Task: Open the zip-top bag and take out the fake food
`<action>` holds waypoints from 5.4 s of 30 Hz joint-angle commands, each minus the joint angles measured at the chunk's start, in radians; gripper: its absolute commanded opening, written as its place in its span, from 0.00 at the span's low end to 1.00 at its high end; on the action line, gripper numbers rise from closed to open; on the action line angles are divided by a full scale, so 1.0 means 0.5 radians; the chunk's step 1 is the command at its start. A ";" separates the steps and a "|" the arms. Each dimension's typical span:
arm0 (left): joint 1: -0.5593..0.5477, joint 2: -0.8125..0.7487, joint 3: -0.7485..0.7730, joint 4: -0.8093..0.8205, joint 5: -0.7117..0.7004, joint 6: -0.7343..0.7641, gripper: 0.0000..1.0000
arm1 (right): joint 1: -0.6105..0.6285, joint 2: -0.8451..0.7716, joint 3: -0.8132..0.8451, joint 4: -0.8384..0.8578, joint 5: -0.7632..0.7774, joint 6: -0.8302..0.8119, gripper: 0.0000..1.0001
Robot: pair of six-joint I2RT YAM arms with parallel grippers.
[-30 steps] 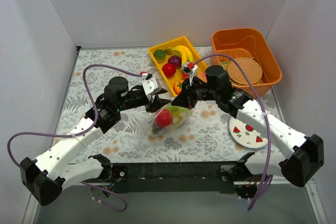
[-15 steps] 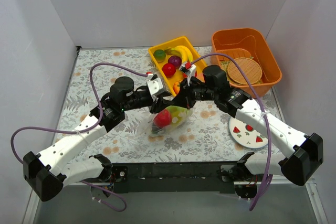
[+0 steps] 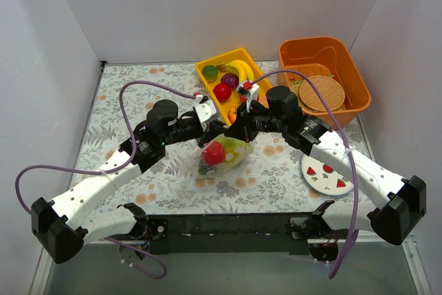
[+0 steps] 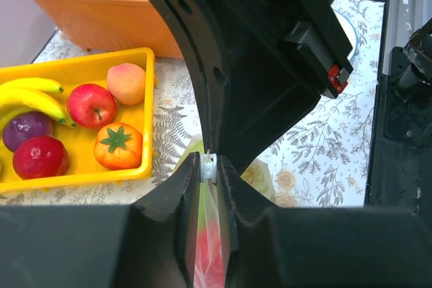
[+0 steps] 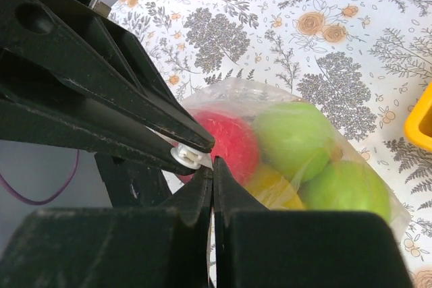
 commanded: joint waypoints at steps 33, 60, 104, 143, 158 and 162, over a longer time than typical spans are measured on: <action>-0.006 -0.315 -0.233 -0.664 -0.380 -0.354 0.05 | -0.682 -0.253 0.378 -0.098 0.217 0.190 0.01; -0.006 -0.361 0.221 -0.542 -0.650 -0.403 0.60 | -0.756 -0.246 0.320 -0.024 -0.372 0.233 0.01; -0.006 -0.183 0.010 -0.535 -0.542 -0.434 0.00 | -0.121 -0.063 0.151 0.004 -0.210 -0.117 0.06; -0.006 0.210 0.191 -0.803 -0.939 -1.317 0.00 | 0.794 -0.035 -0.278 0.208 1.036 0.025 0.47; -0.006 0.252 0.194 -0.744 -0.822 -1.342 0.00 | 0.794 0.103 -0.555 0.662 0.947 -0.083 0.83; -0.006 0.271 0.194 -0.717 -0.798 -1.360 0.00 | 0.794 0.131 -0.594 0.752 0.895 -0.086 0.91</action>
